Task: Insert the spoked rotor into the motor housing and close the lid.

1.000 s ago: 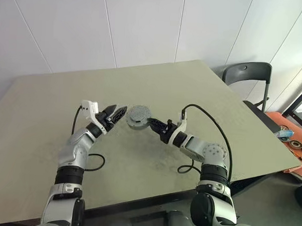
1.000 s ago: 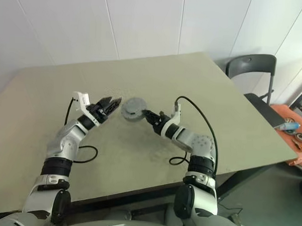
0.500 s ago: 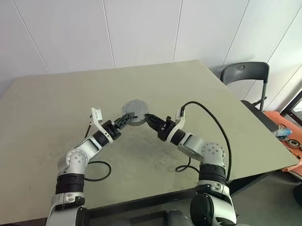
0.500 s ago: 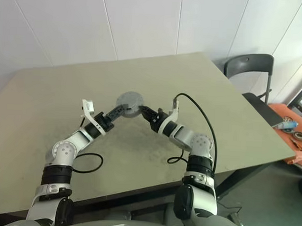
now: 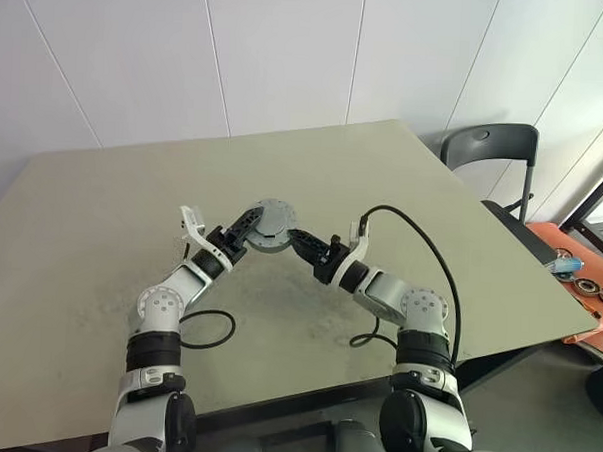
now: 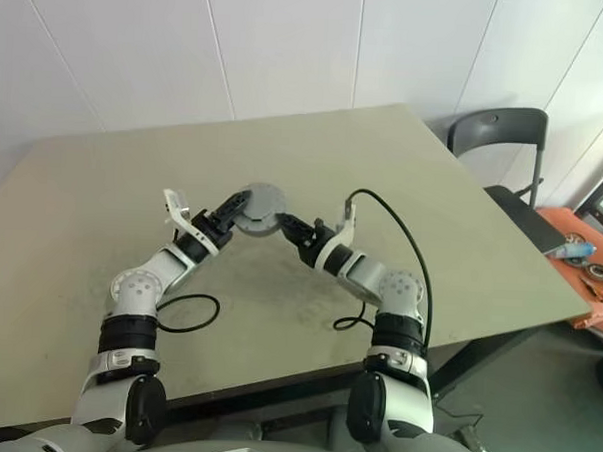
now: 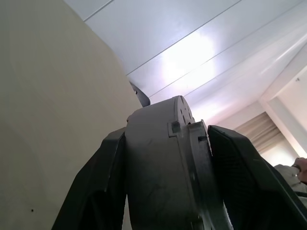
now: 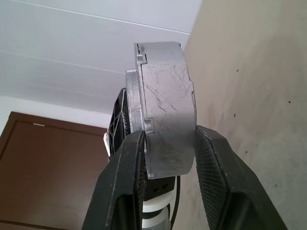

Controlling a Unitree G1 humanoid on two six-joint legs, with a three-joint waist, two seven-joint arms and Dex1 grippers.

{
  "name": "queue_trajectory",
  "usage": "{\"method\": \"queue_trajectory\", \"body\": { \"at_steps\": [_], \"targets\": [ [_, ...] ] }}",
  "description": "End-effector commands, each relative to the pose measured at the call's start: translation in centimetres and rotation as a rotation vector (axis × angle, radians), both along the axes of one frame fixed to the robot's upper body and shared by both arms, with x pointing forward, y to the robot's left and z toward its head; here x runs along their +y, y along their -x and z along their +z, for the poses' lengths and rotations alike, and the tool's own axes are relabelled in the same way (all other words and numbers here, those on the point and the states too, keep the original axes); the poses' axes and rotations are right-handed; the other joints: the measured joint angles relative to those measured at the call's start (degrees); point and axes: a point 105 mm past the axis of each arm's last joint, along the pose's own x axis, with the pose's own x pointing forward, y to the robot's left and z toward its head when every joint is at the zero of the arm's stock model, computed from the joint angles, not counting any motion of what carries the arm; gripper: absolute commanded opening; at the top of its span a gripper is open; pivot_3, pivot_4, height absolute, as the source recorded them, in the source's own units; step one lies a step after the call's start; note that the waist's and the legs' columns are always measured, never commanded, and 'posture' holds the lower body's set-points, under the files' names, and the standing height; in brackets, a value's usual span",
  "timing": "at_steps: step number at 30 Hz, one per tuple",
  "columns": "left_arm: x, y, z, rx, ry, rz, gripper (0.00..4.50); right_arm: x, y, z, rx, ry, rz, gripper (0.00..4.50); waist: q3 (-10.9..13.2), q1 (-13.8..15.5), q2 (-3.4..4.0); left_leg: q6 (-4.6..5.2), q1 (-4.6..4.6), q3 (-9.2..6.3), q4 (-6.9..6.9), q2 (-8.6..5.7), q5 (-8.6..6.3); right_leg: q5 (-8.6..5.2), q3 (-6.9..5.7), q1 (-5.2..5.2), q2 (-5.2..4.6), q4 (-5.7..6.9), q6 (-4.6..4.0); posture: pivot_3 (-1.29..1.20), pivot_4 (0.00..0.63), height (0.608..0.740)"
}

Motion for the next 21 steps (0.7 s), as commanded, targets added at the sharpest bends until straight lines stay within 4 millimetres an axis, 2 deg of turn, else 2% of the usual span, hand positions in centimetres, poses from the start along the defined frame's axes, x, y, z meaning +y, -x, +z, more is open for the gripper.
{"method": "queue_trajectory", "body": {
  "at_steps": [1, 11, 15, 21],
  "targets": [
    [-1.1, 0.3, 0.4, -0.004, 0.014, -0.059, 2.17, 1.9, 0.2, 3.5, -0.111, -0.093, 0.056, 1.19, 0.0, 0.0, 0.00, 0.00, 0.00, 0.00, 0.01, 0.00, 0.00, 0.00, 0.00, 0.01, 0.00, 0.00, 0.00, 0.00, 0.000, 0.740],
    [-3.4, 2.7, 0.0, -0.017, -0.044, -0.226, 2.08, 2.1, 0.4, 3.3, -0.113, -0.084, 0.069, 1.19, 0.0, 0.0, 0.00, 0.00, 0.01, 0.02, -0.01, 0.00, 0.00, 0.00, 0.00, 0.00, 0.01, 0.01, 0.00, 0.00, 0.000, 0.740],
    [-3.0, 2.6, -0.7, 0.012, -0.058, -0.214, 2.07, 2.2, 0.5, 3.3, -0.114, -0.081, 0.071, 1.19, 0.0, 0.0, 0.00, 0.00, 0.01, 0.03, 0.01, 0.00, 0.00, 0.00, 0.00, 0.01, 0.01, 0.01, 0.00, 0.00, 0.000, 0.740],
    [-3.1, 3.6, -0.4, 0.007, -0.007, -0.288, 2.06, 2.2, 0.5, 3.1, -0.112, -0.073, 0.075, 1.19, 0.0, -0.1, 0.00, 0.00, 0.02, 0.05, -0.01, 0.00, 0.00, 0.00, 0.00, 0.00, 0.02, 0.02, 0.00, 0.00, 0.000, 0.740]
  ]
}}
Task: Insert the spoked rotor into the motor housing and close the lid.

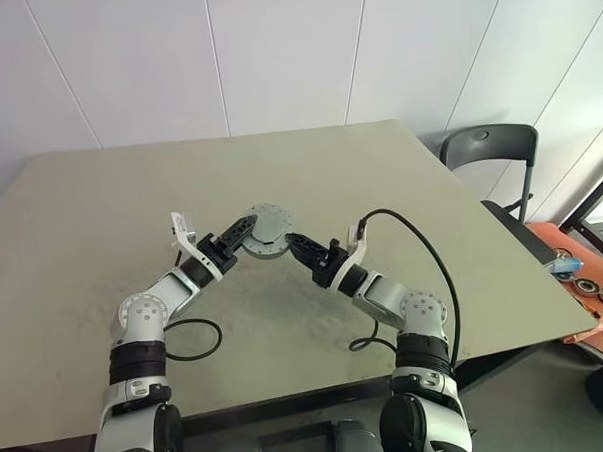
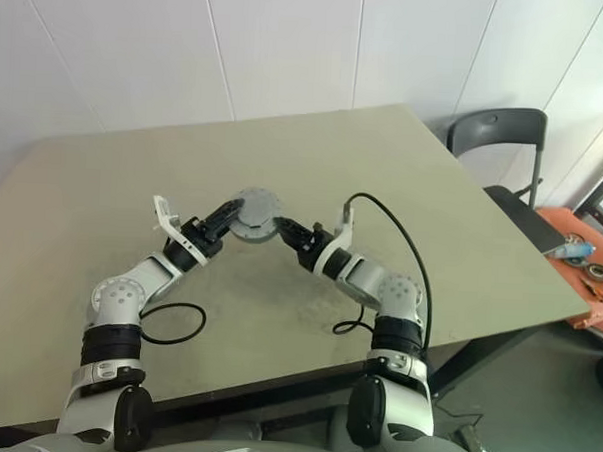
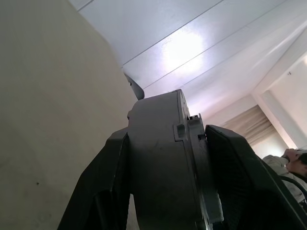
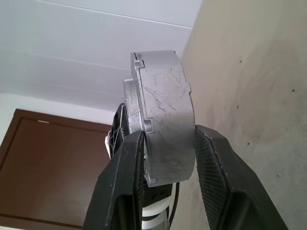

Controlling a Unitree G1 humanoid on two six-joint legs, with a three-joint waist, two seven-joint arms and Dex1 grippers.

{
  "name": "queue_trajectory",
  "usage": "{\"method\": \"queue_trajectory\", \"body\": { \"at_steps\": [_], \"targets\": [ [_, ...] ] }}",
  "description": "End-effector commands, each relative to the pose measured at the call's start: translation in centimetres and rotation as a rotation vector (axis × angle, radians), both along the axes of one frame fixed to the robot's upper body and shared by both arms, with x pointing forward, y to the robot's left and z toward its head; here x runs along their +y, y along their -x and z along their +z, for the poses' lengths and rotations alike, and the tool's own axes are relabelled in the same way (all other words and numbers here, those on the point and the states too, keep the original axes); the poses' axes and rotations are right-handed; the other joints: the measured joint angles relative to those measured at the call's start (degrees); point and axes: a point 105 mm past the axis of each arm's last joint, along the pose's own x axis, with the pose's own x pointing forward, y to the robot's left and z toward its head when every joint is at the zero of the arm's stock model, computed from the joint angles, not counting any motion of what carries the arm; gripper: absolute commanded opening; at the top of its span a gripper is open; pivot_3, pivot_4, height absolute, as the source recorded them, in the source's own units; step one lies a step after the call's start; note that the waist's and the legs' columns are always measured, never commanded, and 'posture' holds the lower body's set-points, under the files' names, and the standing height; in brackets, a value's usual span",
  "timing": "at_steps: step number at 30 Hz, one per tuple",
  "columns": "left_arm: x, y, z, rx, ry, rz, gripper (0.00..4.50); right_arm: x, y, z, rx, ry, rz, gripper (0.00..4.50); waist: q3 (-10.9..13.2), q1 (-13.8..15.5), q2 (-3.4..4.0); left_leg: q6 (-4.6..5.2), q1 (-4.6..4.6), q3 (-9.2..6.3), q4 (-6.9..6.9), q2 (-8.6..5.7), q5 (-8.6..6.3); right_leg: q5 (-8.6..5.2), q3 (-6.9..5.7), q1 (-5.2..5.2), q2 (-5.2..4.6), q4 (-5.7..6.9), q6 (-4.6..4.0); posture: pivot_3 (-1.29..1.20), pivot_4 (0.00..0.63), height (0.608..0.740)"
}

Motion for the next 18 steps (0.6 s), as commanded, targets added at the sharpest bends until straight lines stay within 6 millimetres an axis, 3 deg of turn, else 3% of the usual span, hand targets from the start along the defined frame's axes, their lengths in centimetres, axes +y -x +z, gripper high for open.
{"method": "queue_trajectory", "body": {
  "at_steps": [1, 9, 18],
  "targets": [
    [-3.8, 2.1, 0.1, -0.001, 0.032, -0.228, 2.06, 2.1, 0.0, 3.5, -0.119, -0.062, 0.058, 1.19, 0.0, 0.0, 0.00, 0.00, 0.00, 0.00, 0.00, 0.00, 0.00, 0.00, 0.00, 0.00, 0.00, 0.00, 0.00, 0.00, 0.000, 0.740],
    [-3.5, 3.5, 0.9, -0.020, 0.112, -0.298, 1.97, 2.2, 0.2, 3.3, -0.116, -0.058, 0.066, 1.19, 0.0, 0.1, 0.00, 0.00, 0.00, -0.02, 0.01, 0.00, 0.00, 0.00, 0.00, 0.00, -0.01, 0.01, 0.00, 0.00, 0.000, 0.740],
    [-3.8, 3.0, 0.5, -0.012, 0.097, -0.274, 1.93, 2.5, 0.6, 3.1, -0.116, -0.049, 0.089, 1.19, 0.0, 0.1, 0.00, 0.00, 0.01, -0.02, 0.01, 0.00, 0.00, 0.00, 0.00, 0.00, -0.01, 0.01, 0.00, 0.00, 0.000, 0.740]
  ]
}}
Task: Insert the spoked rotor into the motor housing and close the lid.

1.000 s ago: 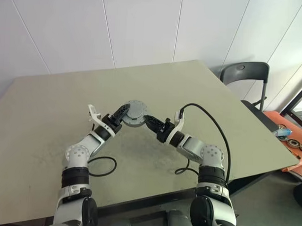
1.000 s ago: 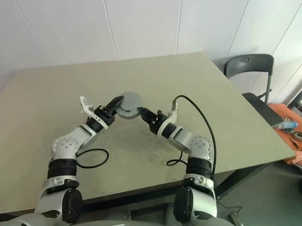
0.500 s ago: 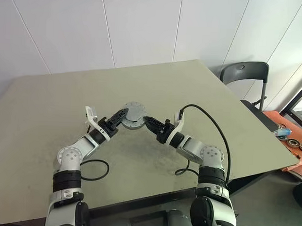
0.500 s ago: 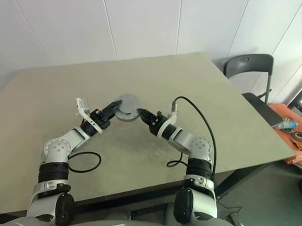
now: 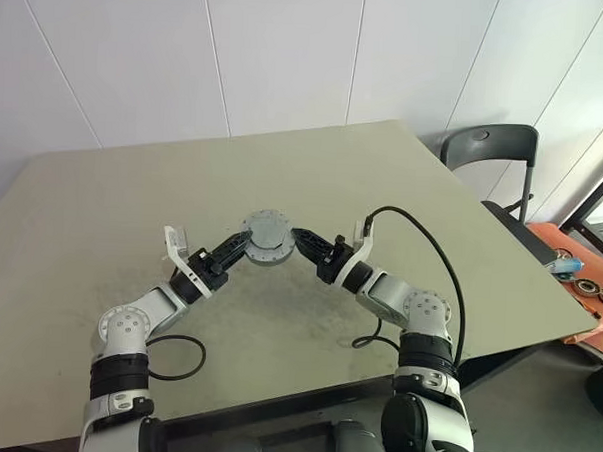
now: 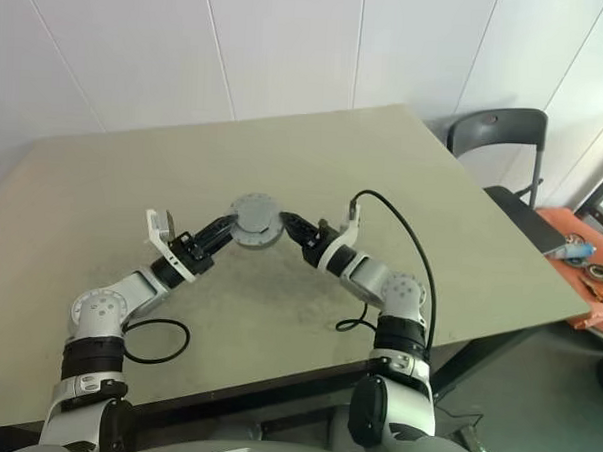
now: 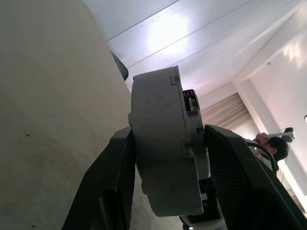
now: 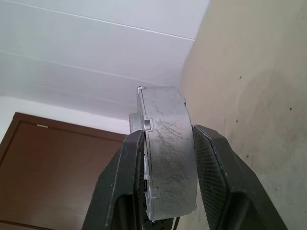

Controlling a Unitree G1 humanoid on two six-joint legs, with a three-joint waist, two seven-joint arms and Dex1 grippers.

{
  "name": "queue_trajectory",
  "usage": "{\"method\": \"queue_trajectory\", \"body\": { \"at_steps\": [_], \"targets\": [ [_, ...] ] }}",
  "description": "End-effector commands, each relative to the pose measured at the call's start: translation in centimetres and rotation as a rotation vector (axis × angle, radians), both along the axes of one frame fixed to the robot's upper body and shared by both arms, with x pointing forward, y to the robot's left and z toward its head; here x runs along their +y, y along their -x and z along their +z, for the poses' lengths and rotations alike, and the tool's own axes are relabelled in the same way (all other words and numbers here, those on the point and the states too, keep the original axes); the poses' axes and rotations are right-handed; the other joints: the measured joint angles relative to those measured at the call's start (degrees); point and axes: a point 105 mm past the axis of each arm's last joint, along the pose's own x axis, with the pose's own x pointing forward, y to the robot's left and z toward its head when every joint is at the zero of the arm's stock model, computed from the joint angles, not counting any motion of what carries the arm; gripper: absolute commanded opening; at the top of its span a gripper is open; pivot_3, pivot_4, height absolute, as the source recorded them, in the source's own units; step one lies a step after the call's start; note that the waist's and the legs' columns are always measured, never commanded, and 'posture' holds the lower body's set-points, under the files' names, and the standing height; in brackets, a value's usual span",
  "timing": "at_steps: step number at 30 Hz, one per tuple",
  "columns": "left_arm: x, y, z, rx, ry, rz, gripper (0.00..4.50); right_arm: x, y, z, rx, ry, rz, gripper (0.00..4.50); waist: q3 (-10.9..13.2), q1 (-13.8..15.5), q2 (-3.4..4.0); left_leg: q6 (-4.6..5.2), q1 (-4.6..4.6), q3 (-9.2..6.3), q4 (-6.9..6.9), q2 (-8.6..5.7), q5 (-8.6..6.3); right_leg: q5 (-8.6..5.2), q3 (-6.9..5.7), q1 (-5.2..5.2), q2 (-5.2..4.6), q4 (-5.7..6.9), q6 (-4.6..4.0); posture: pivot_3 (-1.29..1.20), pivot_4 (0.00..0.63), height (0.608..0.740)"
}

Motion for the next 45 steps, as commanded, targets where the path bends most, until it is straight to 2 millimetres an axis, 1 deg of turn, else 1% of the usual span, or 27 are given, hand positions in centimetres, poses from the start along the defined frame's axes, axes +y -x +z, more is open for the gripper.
{"method": "queue_trajectory", "body": {
  "at_steps": [1, 11, 16, 22, 24, 25, 30, 36, 39, 45],
  "targets": [
    [-4.3, 0.6, 1.2, -0.041, 0.021, -0.164, 1.93, 3.2, 0.9, 2.6, -0.085, -0.049, 0.121, 1.19, 0.0, 0.0, 0.00, 0.00, 0.00, 0.00, 0.00, 0.00, 0.00, 0.00, 0.00, 0.00, 0.00, 0.00, 0.00, 0.00, 0.000, 0.740],
    [-3.9, 0.3, 1.1, -0.045, 0.035, -0.126, 1.91, 3.3, 1.0, 2.6, -0.089, -0.045, 0.129, 1.19, 0.0, 0.0, 0.00, 0.00, 0.00, 0.01, 0.00, 0.00, 0.00, 0.00, 0.00, 0.00, 0.00, 0.00, 0.00, 0.00, 0.000, 0.740],
    [-4.2, 0.6, 1.3, -0.064, 0.035, -0.141, 1.91, 3.5, 1.2, 2.7, -0.096, -0.044, 0.145, 1.19, 0.0, 0.0, 0.00, 0.00, 0.00, 0.02, 0.00, 0.00, 0.00, 0.00, 0.00, 0.00, 0.00, -0.01, 0.00, 0.00, 0.000, 0.740],
    [-4.3, 0.7, 0.9, -0.059, 0.021, -0.138, 1.91, 3.8, 1.6, 2.8, -0.115, -0.024, 0.167, 1.19, 0.0, 0.0, 0.00, 0.00, -0.01, 0.03, 0.00, 0.00, 0.00, 0.00, 0.00, 0.00, 0.00, -0.01, 0.00, 0.00, 0.000, 0.740],
    [-4.4, 0.7, 0.9, -0.058, 0.018, -0.138, 1.91, 3.8, 1.6, 2.8, -0.122, -0.017, 0.169, 1.92, 0.0, 0.0, 0.00, 0.00, -0.01, 0.05, 0.00, 0.00, 0.00, 0.00, 0.00, 0.00, 0.00, -0.01, 0.00, 0.00, 0.000, 0.740],
    [-4.4, 0.7, 0.9, -0.058, 0.017, -0.137, 1.91, 3.8, 1.7, 2.8, -0.123, -0.018, 0.169, 2.13, 0.0, 0.0, 0.00, 0.00, -0.01, 0.06, 0.00, 0.00, 0.00, 0.00, 0.00, 0.00, 0.00, -0.01, 0.00, 0.00, 0.000, 0.740],
    [-4.4, 0.6, 0.6, -0.048, 0.023, -0.131, 1.91, 3.9, 1.8, 2.7, -0.124, -0.016, 0.177, 3.78, 0.0, 0.0, 0.01, 0.00, -0.01, 0.06, 0.00, 0.00, 0.00, 0.00, 0.01, 0.00, 0.00, -0.01, 0.00, 0.00, 0.000, 0.740],
    [-4.5, 0.5, 0.4, -0.038, 0.021, -0.125, 1.91, 3.9, 1.9, 2.6, -0.124, -0.011, 0.181, 3.78, 0.0, 0.0, -0.01, 0.00, 0.01, 0.05, 0.02, 0.00, 0.00, 0.00, 0.01, 0.01, 0.01, 0.00, 0.00, 0.00, 0.000, 0.740],
    [-4.3, 0.3, 0.3, -0.034, 0.027, -0.110, 1.32, 3.9, 1.9, 2.6, -0.126, -0.009, 0.180, 3.81, 0.0, 0.0, -0.01, 0.00, 0.00, 0.05, 0.02, 0.00, 0.00, 0.00, 0.01, 0.01, 0.00, 0.00, 0.00, 0.00, 0.000, 0.740],
    [-4.2, 0.2, 0.2, -0.028, 0.030, -0.100, 1.27, 3.9, 1.8, 2.7, -0.130, -0.007, 0.179, 3.81, 0.0, 0.0, -0.01, 0.00, 0.00, 0.05, 0.01, 0.00, 0.00, 0.00, 0.01, 0.01, 0.00, 0.00, 0.00, 0.00, 0.000, 0.740]
  ]
}}
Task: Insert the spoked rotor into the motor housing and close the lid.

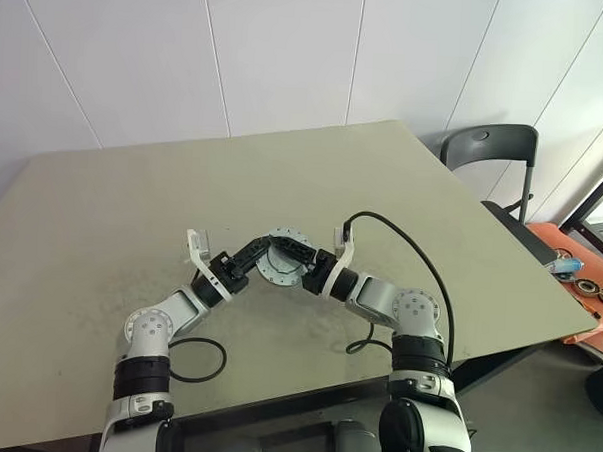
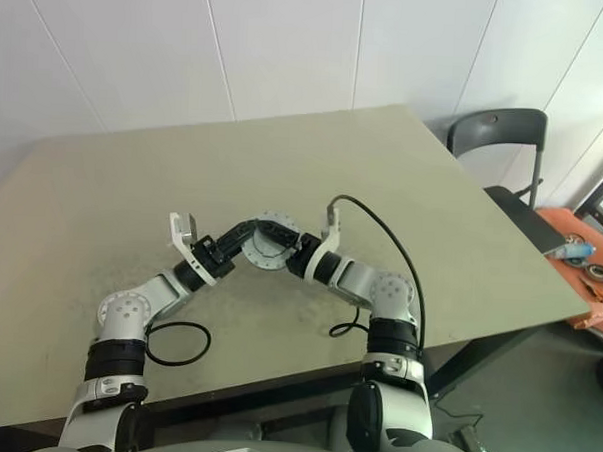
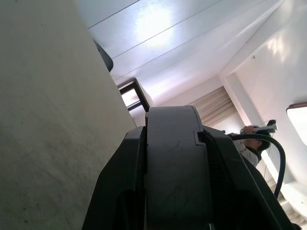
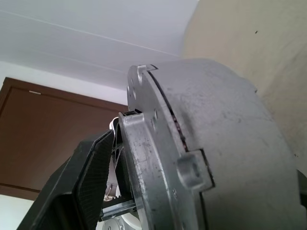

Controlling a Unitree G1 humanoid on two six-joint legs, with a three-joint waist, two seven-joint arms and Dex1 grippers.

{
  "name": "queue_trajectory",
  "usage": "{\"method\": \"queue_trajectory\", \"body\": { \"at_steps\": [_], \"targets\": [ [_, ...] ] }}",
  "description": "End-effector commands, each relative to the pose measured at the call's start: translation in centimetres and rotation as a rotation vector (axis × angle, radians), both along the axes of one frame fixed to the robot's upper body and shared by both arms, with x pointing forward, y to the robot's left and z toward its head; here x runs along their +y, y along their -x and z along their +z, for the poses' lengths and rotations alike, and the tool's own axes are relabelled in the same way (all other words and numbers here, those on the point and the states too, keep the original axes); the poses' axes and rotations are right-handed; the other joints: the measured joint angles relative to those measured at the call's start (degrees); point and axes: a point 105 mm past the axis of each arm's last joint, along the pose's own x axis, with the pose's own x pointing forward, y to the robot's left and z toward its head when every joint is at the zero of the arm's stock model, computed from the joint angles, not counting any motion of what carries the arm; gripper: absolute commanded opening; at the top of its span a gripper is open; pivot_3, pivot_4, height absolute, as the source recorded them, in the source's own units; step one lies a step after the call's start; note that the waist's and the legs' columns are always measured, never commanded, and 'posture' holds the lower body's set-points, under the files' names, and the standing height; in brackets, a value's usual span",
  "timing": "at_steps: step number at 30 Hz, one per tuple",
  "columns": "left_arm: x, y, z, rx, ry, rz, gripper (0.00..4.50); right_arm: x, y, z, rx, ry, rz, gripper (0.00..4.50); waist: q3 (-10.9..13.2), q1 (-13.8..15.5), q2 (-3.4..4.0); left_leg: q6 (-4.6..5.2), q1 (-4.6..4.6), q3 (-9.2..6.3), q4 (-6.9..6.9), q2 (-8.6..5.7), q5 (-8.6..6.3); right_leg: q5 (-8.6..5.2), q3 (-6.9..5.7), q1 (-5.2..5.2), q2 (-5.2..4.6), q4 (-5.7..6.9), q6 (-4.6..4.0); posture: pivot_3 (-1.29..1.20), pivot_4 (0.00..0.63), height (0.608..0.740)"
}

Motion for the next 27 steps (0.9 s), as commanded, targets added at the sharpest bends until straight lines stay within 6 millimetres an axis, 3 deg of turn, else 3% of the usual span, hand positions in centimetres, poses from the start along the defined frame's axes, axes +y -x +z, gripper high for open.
{"method": "queue_trajectory", "body": {
  "at_steps": [1, 15, 19, 27],
  "targets": [
    [-1.3, 0.0, 0.5, -0.013, 0.000, -0.050, 1.27, 1.4, 0.2, 3.1, -0.108, -0.073, 0.051, 3.81, 0.0, 0.0, 0.00, 0.00, 0.00, 0.00, 0.00, 0.00, 0.00, 0.00, 0.00, 0.00, 0.00, 0.00, 0.00, 0.00, 0.000, 0.740],
    [-0.2, -1.0, 0.8, 0.012, 0.091, 0.048, 1.27, 1.3, 0.4, 3.8, -0.138, -0.108, 0.064, 3.81, 0.0, 0.0, 0.00, 0.00, 0.00, 0.00, 0.00, 0.00, 0.00, 0.00, 0.00, 0.00, 0.00, 0.00, 0.00, 0.00, 0.000, 0.740],
    [0.5, -1.6, 1.1, 0.019, 0.135, 0.106, 1.27, 1.4, 0.6, 4.0, -0.156, -0.115, 0.078, 4.48, 0.0, 0.0, -0.01, 0.00, 0.00, 0.01, 0.01, 0.00, 0.00, 0.00, 0.00, 0.01, 0.00, -0.01, 0.00, 0.00, 0.000, 0.740],
    [2.4, -2.7, 1.2, 0.028, 0.187, 0.235, 1.27, 1.3, 0.5, 4.0, -0.155, -0.122, 0.073, 4.48, 0.0, 0.0, -0.01, 0.00, 0.00, 0.00, 0.01, 0.00, 0.00, 0.00, 0.00, 0.00, 0.00, -0.01, 0.00, 0.00, 0.000, 0.740]
  ]
}}
